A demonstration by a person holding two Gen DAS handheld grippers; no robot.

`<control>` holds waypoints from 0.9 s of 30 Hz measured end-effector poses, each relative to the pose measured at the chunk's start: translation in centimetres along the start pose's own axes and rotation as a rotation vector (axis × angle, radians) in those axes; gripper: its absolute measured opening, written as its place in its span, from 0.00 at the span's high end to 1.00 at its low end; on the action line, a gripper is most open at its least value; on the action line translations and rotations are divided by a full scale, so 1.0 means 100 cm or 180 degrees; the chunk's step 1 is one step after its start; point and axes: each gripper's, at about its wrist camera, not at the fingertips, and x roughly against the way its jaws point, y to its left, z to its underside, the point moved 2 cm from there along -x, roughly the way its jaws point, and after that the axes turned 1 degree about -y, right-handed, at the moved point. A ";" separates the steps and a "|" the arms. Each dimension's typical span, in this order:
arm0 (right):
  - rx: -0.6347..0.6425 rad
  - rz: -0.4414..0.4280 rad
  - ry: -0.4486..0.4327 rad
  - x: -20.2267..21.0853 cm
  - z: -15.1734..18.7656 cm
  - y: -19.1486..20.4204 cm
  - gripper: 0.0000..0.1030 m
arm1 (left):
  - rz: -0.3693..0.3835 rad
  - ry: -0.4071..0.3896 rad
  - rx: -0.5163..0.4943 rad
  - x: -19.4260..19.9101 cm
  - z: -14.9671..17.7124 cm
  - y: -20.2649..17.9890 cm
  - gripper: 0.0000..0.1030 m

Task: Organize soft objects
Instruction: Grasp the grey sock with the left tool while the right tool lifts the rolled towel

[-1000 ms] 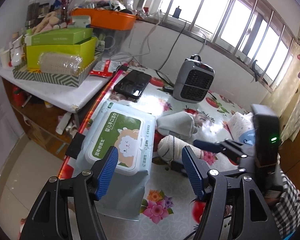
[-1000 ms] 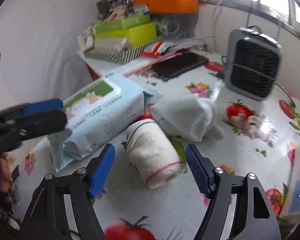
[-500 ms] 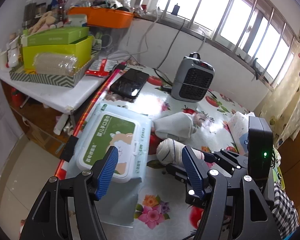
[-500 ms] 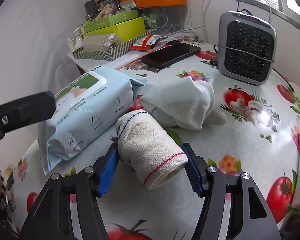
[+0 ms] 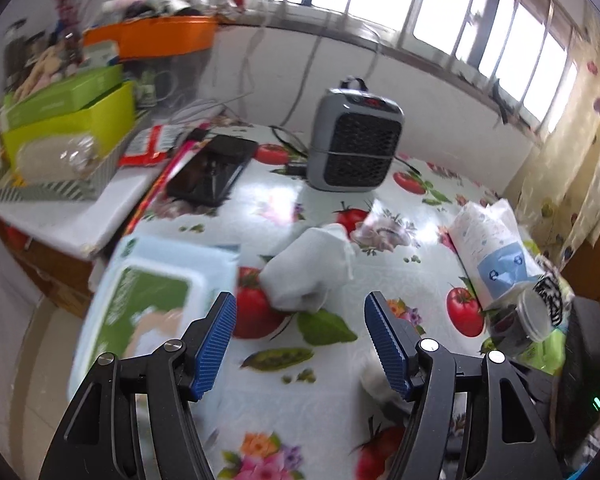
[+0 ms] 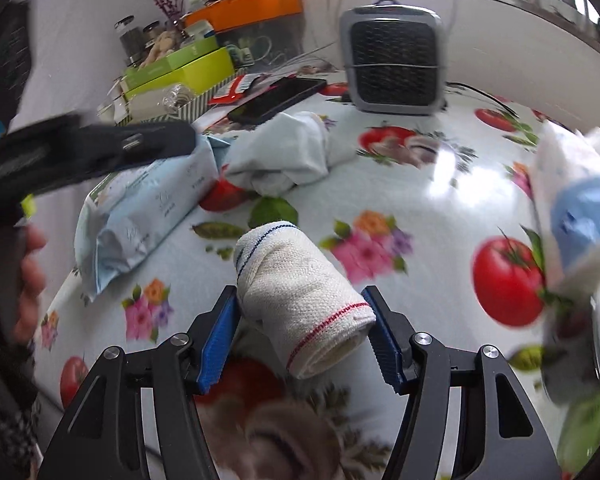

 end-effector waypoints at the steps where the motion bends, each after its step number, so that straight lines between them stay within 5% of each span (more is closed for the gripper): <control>1: -0.0014 0.0012 0.0000 0.002 0.002 -0.002 0.39 | -0.0015 0.0015 -0.0032 -0.003 -0.002 -0.004 0.36; 8: -0.0091 0.0050 -0.0037 0.015 0.014 -0.006 0.40 | -0.0207 0.0024 -0.0446 -0.033 -0.018 -0.029 0.36; 27: -0.0160 -0.0013 -0.0098 0.015 0.013 -0.009 0.39 | -0.0499 0.0277 -0.0530 -0.084 -0.015 -0.029 0.36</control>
